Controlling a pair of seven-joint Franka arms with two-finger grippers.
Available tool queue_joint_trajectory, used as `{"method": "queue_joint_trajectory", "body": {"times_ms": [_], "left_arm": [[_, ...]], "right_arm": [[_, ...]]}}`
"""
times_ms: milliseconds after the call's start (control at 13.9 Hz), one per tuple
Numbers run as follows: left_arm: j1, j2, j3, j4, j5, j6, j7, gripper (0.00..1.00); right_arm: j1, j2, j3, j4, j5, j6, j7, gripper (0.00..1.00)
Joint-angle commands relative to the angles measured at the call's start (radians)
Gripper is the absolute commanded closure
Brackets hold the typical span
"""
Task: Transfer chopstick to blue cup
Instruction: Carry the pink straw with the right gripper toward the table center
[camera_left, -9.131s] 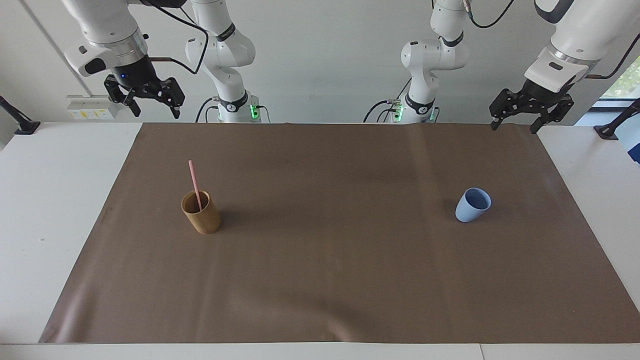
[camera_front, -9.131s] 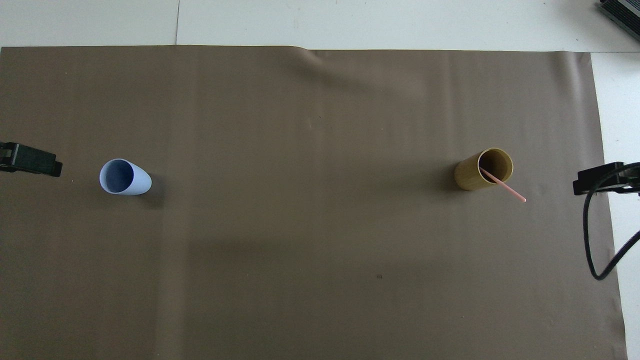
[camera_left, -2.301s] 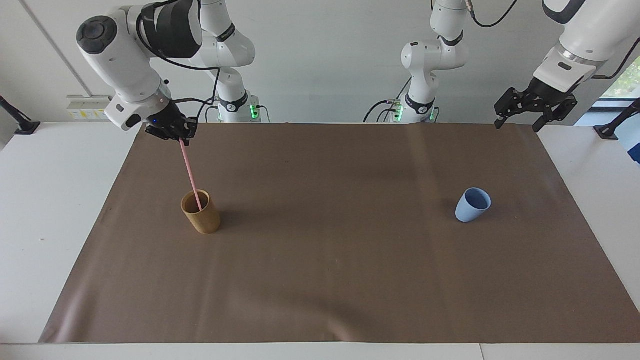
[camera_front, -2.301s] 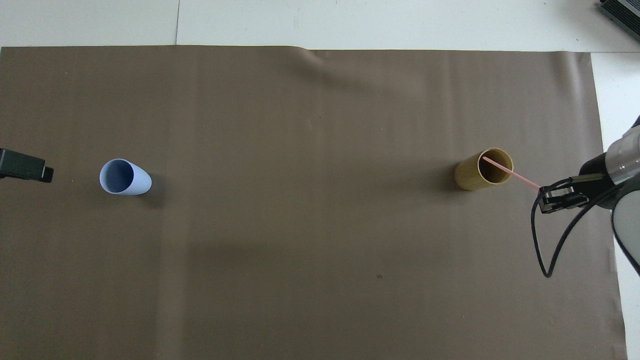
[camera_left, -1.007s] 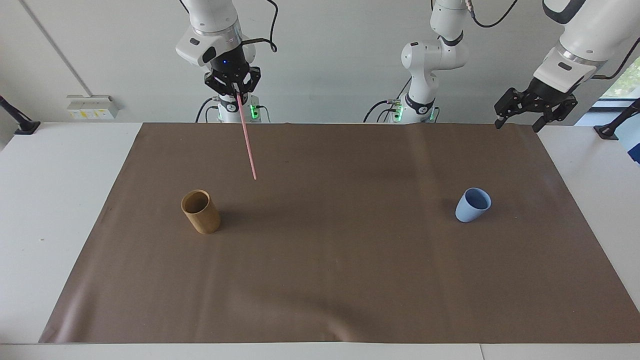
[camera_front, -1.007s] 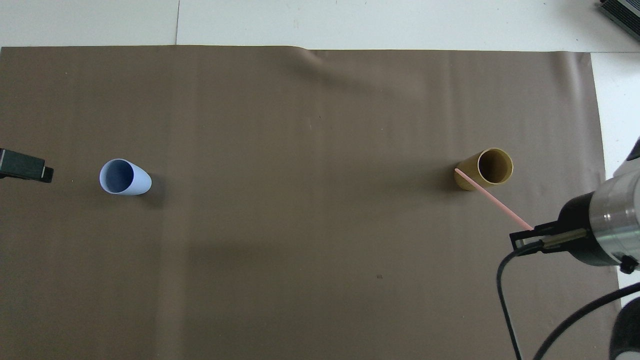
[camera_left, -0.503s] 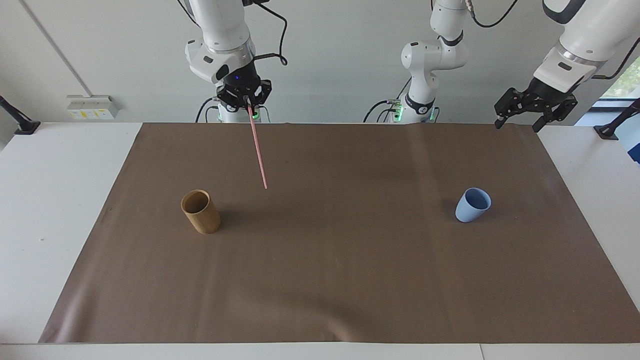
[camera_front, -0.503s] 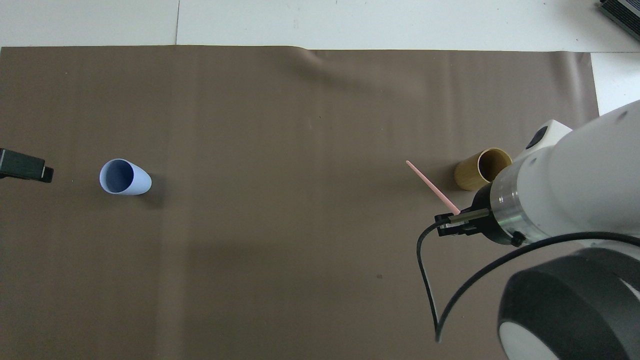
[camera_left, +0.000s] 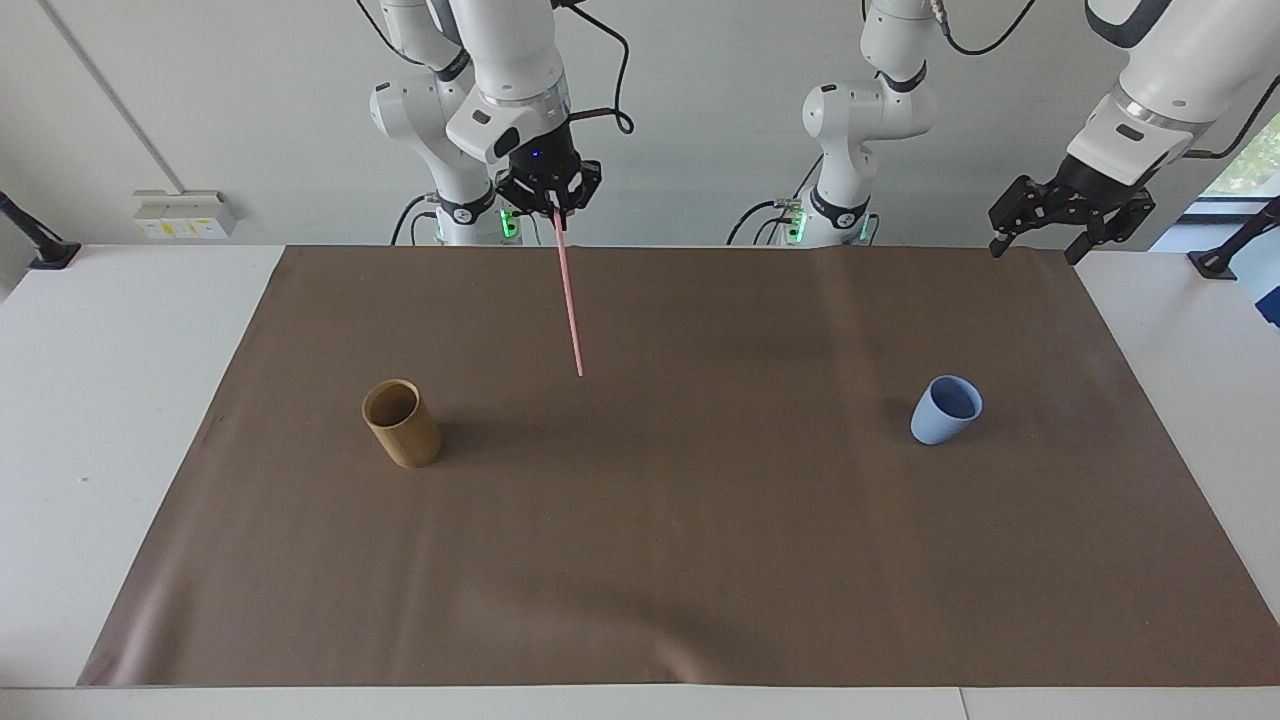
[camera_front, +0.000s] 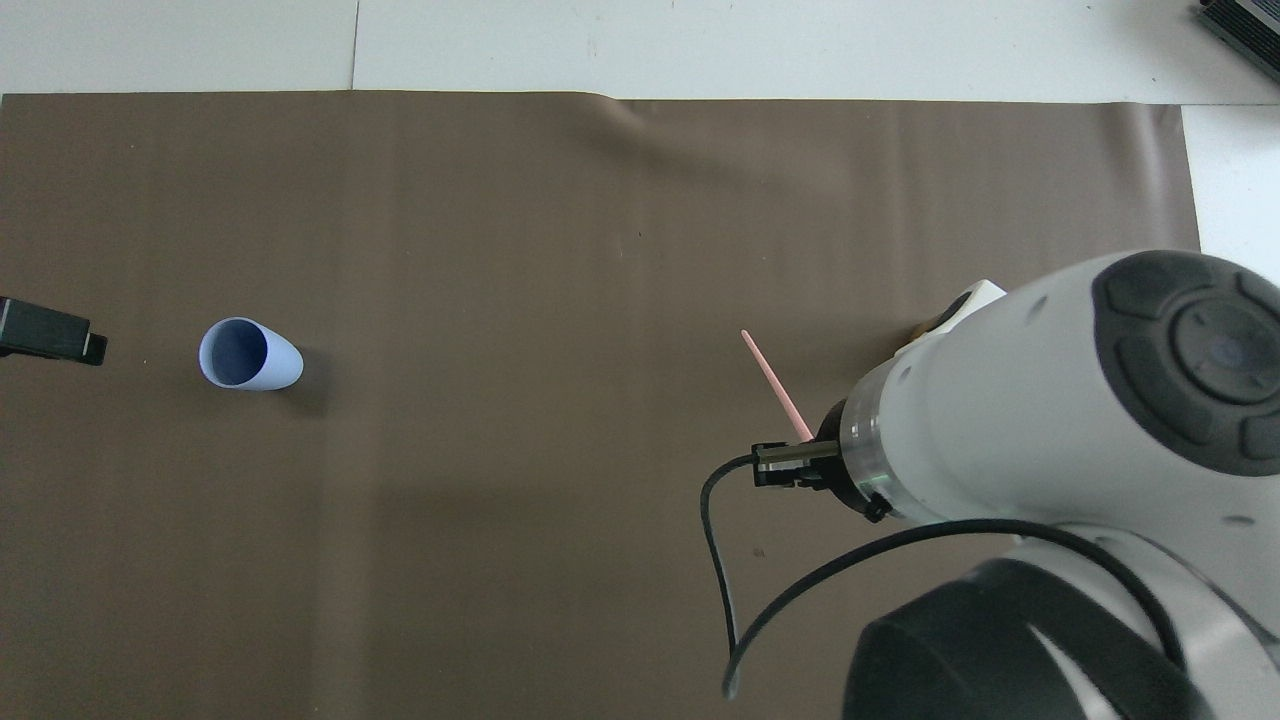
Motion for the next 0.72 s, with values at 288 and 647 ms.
{"method": "queue_joint_trajectory", "body": {"times_ms": [288, 647], "left_arm": [[0.009, -0.025, -0.001, -0.028, -0.013, 0.004, 0.001, 0.00], [0.009, -0.025, -0.001, -0.028, -0.013, 0.004, 0.001, 0.00]], "right_arm": [[0.080, 0.032, -0.003, -0.010, 0.024, 0.060, 0.052, 1.00], [0.079, 0.031, -0.003, -0.011, 0.023, 0.054, 0.043, 1.00]]}}
